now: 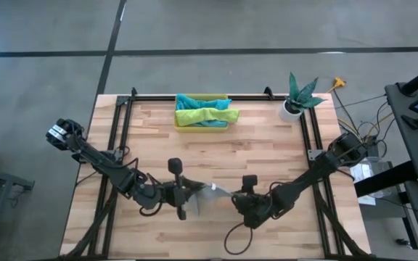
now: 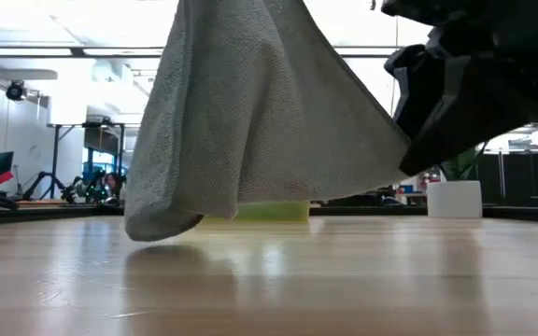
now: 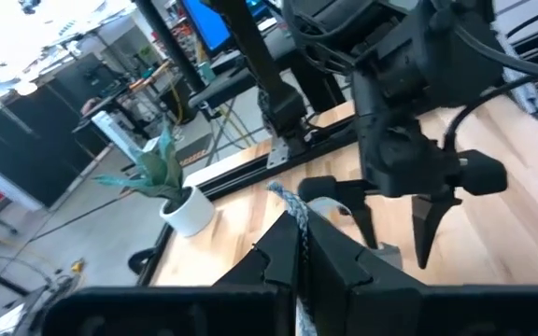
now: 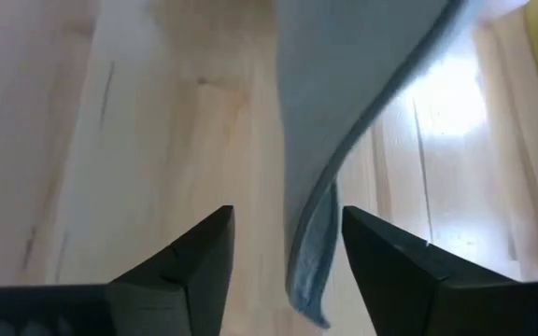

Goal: Roll microfiber towels into tight, uniform cylinder then place into a basket
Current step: Roll the gray towel

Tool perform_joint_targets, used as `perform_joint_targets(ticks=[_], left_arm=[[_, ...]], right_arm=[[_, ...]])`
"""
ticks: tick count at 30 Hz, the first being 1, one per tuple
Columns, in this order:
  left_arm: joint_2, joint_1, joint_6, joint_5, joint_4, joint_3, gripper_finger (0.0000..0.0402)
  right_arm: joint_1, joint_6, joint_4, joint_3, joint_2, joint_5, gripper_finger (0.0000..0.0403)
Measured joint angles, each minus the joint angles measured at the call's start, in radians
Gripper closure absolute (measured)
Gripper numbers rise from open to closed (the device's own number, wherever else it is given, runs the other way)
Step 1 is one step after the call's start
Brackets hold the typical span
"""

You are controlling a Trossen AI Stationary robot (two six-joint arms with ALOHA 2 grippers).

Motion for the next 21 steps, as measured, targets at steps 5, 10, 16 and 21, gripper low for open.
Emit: perform_joint_targets(ticks=[5, 10, 16, 21], left_arm=[[-0.008, -0.016, 0.003, -0.034, 0.0, -0.002, 0.0402], [-0.021, -0.024, 0.002, -0.035, -0.001, -0.011, 0.0402], [-0.026, -0.025, 0.002, -0.035, -0.009, -0.012, 0.0402], [-0.026, -0.025, -0.001, -0.038, -0.017, -0.014, 0.0402]], right_arm=[[-0.003, -0.057, -0.002, -0.004, 0.017, -0.014, 0.0242], [-0.002, -0.105, -0.013, -0.011, 0.019, -0.014, 0.0283], [-0.003, -0.106, -0.018, -0.012, 0.019, -0.013, 0.0322], [-0.003, -0.115, -0.018, -0.012, 0.019, -0.013, 0.0345]])
